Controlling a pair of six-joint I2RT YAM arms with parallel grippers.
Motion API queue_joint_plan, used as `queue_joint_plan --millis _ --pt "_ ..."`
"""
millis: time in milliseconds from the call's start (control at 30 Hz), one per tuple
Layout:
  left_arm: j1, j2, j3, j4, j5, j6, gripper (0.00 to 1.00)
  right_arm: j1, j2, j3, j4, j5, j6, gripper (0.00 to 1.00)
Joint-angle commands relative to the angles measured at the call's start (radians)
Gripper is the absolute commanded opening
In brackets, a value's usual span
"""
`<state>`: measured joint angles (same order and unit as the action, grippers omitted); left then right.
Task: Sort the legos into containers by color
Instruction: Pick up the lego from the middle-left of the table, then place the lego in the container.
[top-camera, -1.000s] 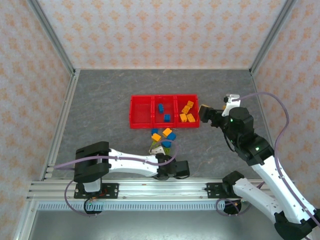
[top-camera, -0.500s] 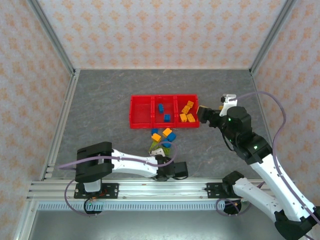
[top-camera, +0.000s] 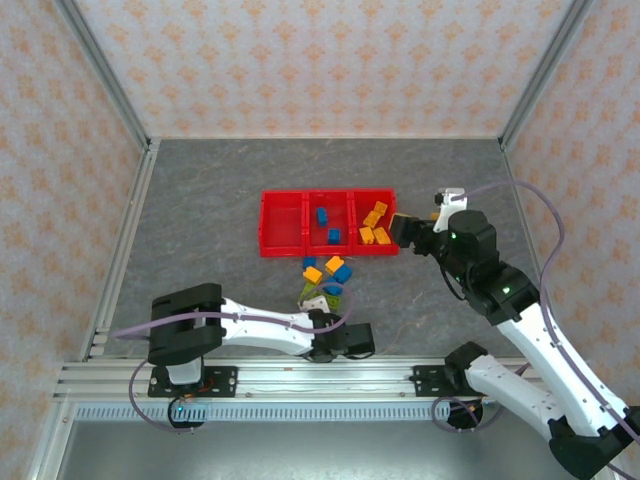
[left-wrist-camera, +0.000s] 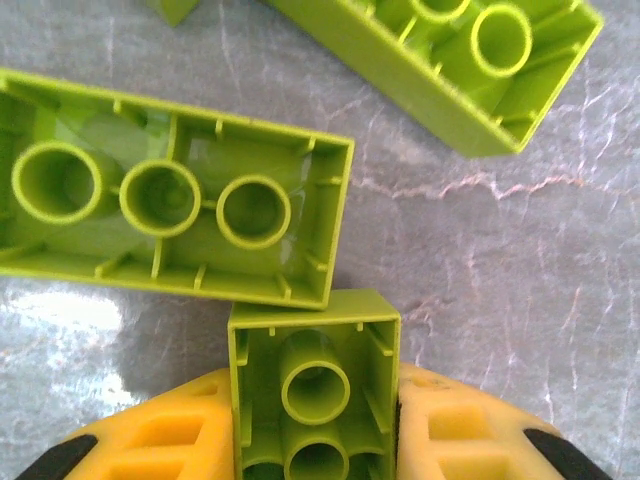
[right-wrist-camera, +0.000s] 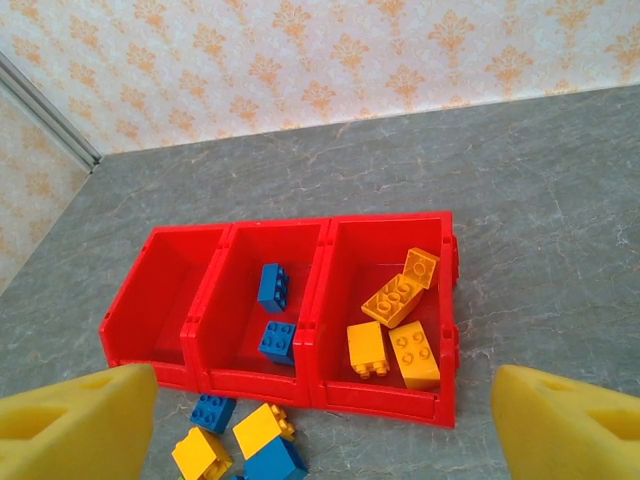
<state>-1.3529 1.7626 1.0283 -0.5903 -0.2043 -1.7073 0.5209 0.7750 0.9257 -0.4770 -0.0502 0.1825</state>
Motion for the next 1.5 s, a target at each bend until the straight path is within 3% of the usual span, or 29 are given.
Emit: queue_joint_plan --millis 0,100,367,567,700,800,1033,1367,1467 --pt "0.009 0.015 0.048 -0.061 -0.125 0.047 0.17 0.007 0.004 0.016 0.020 0.003 -0.002 0.86" --pt "0.000 0.006 0.122 -0.108 -0.211 0.085 0.11 0.007 0.010 0.022 0.017 0.005 -0.002 0.86" --pt "0.012 -0.049 0.323 -0.287 -0.392 0.190 0.09 0.007 -0.002 0.006 0.026 0.081 0.001 0.88" --pt "0.128 -0.128 0.328 -0.323 -0.461 0.365 0.06 0.007 0.004 -0.004 0.040 0.078 -0.009 0.89" --pt "0.276 -0.144 0.339 -0.346 -0.491 0.530 0.05 0.007 0.015 -0.003 0.038 0.064 -0.013 0.88" --pt "0.397 -0.164 0.346 -0.313 -0.475 0.660 0.05 0.007 0.026 0.002 0.029 0.061 -0.016 0.88" --pt "0.652 -0.112 0.392 -0.241 -0.297 0.894 0.06 0.007 0.057 -0.001 0.039 0.046 -0.028 0.88" --pt "0.824 0.034 0.437 -0.096 -0.004 1.053 0.07 0.007 0.119 0.013 0.039 0.014 -0.032 0.89" --pt "0.844 0.066 0.453 -0.082 0.025 1.076 0.06 0.007 0.129 0.014 0.037 0.005 -0.037 0.89"
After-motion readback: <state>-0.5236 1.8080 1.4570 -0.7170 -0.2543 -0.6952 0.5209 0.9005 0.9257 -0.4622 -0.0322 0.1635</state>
